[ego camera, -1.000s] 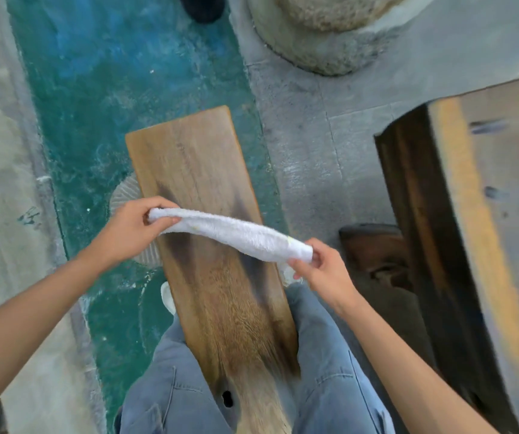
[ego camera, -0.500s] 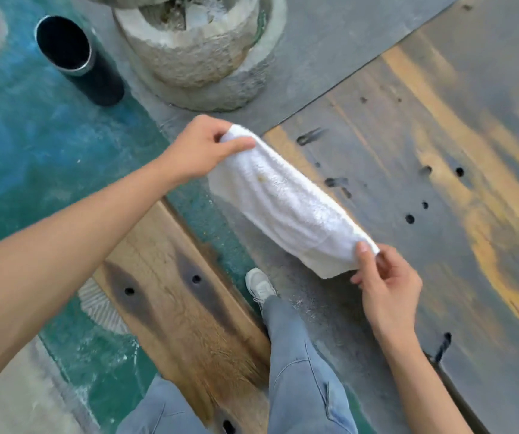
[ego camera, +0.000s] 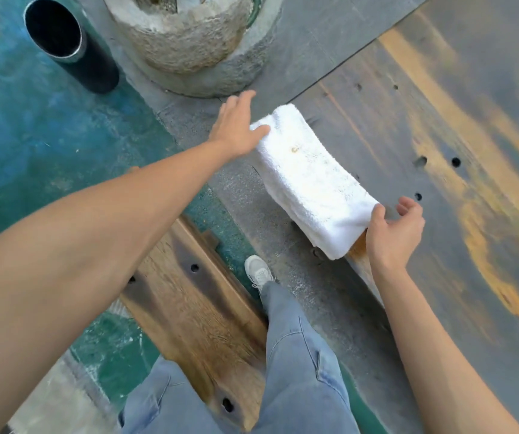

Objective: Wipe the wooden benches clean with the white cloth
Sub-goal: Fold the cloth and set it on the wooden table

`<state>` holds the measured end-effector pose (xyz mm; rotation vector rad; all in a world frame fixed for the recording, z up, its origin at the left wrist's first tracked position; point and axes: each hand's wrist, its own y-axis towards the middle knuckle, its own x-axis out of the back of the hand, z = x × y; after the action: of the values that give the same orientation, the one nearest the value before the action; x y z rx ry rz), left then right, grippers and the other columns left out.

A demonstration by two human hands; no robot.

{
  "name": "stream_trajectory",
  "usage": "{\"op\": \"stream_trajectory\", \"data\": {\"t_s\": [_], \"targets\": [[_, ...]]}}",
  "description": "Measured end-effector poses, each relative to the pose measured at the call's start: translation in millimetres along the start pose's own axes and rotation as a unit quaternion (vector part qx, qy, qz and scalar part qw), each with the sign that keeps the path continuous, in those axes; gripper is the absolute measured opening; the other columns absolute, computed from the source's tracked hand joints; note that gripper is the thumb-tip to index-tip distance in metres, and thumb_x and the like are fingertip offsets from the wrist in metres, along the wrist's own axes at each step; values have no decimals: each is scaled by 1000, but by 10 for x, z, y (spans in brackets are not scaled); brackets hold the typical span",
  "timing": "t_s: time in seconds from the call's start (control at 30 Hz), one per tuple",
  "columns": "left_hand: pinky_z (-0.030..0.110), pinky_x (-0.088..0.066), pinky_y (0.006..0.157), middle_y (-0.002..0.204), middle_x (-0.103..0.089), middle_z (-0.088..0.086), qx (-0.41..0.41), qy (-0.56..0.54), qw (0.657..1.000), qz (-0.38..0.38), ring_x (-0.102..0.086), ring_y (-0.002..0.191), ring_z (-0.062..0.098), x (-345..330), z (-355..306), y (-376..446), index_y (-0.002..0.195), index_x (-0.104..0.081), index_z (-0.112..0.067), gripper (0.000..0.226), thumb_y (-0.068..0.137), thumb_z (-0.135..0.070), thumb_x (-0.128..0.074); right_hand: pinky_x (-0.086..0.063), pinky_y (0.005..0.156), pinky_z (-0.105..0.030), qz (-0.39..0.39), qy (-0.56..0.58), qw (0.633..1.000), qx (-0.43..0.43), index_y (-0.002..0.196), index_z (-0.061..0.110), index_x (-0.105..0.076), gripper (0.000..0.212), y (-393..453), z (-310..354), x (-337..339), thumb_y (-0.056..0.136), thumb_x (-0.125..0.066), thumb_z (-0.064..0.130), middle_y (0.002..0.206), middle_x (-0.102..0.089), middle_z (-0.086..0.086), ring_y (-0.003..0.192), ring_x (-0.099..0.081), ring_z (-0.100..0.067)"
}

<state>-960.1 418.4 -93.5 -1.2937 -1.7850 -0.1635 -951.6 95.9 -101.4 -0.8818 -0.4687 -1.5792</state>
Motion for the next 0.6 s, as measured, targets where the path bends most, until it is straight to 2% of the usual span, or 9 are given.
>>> {"op": "stream_trajectory", "data": {"t_s": [0.03,0.1,0.2,0.27,0.33,0.4,0.5,0.6], "targets": [[50,-36,113,154,-34,13,24,-10,1000,4,-34,142,31,44,166,-103,154,-26,-19,74,94,-43,-61,-44,92,-30,5,-23,1000,20,140,16,-49,46,-79,20,20,98,-57,33,139,-50,-6,93,-61,8],[53,-33,116,156,-33,16,62,-11,998,19,-34,145,33,164,570,-365,156,-24,-18,76,95,-45,-59,-47,88,-33,32,-67,993,86,138,17,-51,41,-322,59,56,99,-54,31,141,-46,-7,83,-59,-1],[54,-28,118,159,-27,21,82,28,994,66,-27,148,38,328,1200,-851,159,-17,-18,87,92,-45,-65,-55,89,-39,92,-123,967,203,133,21,-56,34,-779,101,101,99,-57,27,142,-47,-5,108,-61,-15],[53,-26,119,160,-25,22,68,31,995,60,-25,148,40,496,1614,-1173,159,-17,-17,89,91,-44,-68,-55,94,-40,117,-148,955,227,133,22,-58,34,-1145,84,105,99,-59,26,143,-49,-4,116,-61,-20],[48,-25,121,158,-30,24,53,22,998,41,-28,147,40,704,2046,-1526,158,-24,-14,84,91,-40,-69,-52,93,-36,108,-134,968,185,132,23,-58,33,-1572,77,83,99,-59,27,137,-54,-3,113,-62,-18],[44,-24,121,156,-35,26,62,16,998,27,-30,146,40,852,2511,-1906,154,-33,-8,77,92,-35,-69,-49,92,-32,97,-91,985,106,132,23,-58,33,-1970,44,22,99,-58,29,132,-57,-1,100,-64,-8],[43,-25,121,154,-38,28,135,23,989,61,-33,146,41,891,3193,-2478,152,-38,-4,74,92,-34,-70,-51,93,-33,118,-81,987,71,133,21,-59,35,-2495,-73,-132,99,-57,29,130,-59,1,85,-58,5],[50,-37,113,143,-50,33,215,41,972,81,-45,135,48,751,3883,-3058,145,-49,-3,64,92,-32,-71,-50,92,-32,168,-87,981,47,138,21,-56,37,-2900,-243,-278,102,-56,27,139,-55,-4,82,-57,4]]}}
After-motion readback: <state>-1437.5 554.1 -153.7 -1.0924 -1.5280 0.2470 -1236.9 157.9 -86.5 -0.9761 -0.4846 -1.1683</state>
